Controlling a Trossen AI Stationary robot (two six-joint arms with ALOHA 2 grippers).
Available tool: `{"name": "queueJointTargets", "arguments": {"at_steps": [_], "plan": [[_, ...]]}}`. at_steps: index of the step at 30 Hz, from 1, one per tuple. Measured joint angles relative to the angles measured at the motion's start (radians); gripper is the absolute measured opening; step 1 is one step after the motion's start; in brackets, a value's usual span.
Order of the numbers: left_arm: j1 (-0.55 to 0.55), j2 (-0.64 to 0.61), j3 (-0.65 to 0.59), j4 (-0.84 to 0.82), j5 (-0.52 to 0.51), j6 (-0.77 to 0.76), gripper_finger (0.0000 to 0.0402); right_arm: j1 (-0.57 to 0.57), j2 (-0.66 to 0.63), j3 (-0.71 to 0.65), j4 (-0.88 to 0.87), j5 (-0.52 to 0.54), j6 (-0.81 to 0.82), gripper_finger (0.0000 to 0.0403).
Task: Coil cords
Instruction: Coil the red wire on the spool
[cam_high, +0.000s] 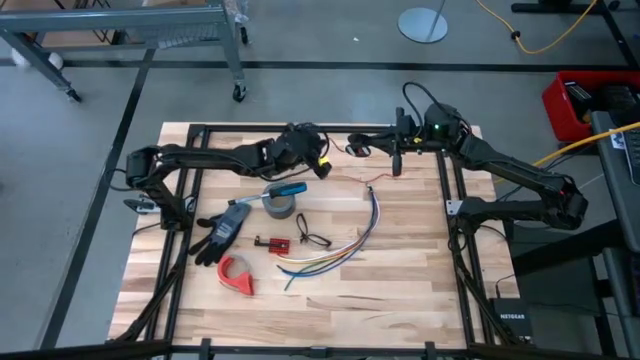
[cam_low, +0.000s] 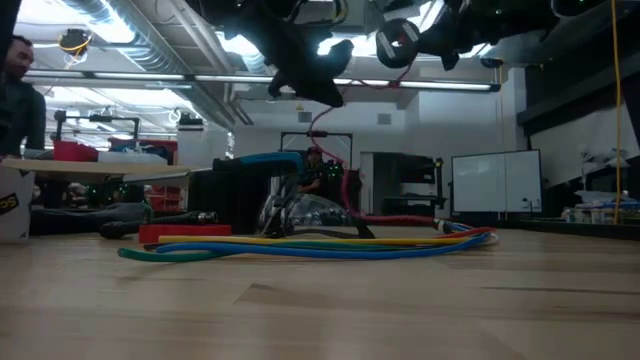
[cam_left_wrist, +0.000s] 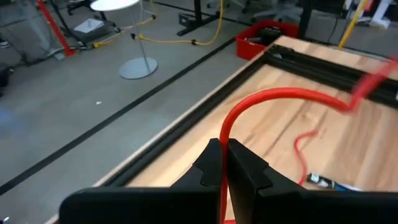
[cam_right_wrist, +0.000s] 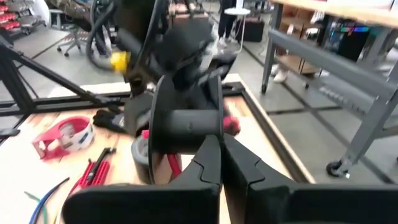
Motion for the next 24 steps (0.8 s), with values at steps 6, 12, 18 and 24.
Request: {"name": "queueJointTargets", "arguments": {"at_steps": [6, 12, 18, 24], "plan": [[0.009, -0.024, 0.000, 0.010, 0.013, 0.000, 0.0000, 0.000, 0.006, -0.011, -0.043, 0.001, 0.000, 0.0001], [0.009, -0.024, 0.000, 0.011, 0.047, -0.007, 0.0000, 0.003, 0.049, -0.016, -0.046, 0.048, 0.000, 0.0001], [0.018, -0.024, 0.003, 0.014, 0.049, -0.007, 0.0000, 0.035, 0.115, -0.016, -0.038, 0.051, -0.003, 0.0001], [0.041, -0.024, 0.003, 0.020, 0.049, -0.012, 0.0000, 0.082, 0.154, -0.016, -0.033, 0.069, -0.019, 0.0001]]}}
